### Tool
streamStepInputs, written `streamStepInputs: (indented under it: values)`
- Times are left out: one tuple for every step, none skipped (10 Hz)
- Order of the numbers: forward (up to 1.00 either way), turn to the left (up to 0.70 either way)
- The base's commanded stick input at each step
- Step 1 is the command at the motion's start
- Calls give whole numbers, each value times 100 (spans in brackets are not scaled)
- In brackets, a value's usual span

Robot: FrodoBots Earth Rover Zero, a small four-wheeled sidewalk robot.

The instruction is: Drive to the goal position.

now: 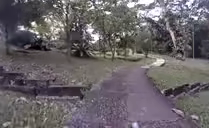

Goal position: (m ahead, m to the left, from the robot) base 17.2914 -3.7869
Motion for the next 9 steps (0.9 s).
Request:
streamStepInputs:
  values:
    - [70, -14]
    - [70, -14]
    - [70, -14]
    - [70, -14]
    - [70, -14]
    - [70, -14]
    - [70, -14]
    - [70, -14]
    - [70, -14]
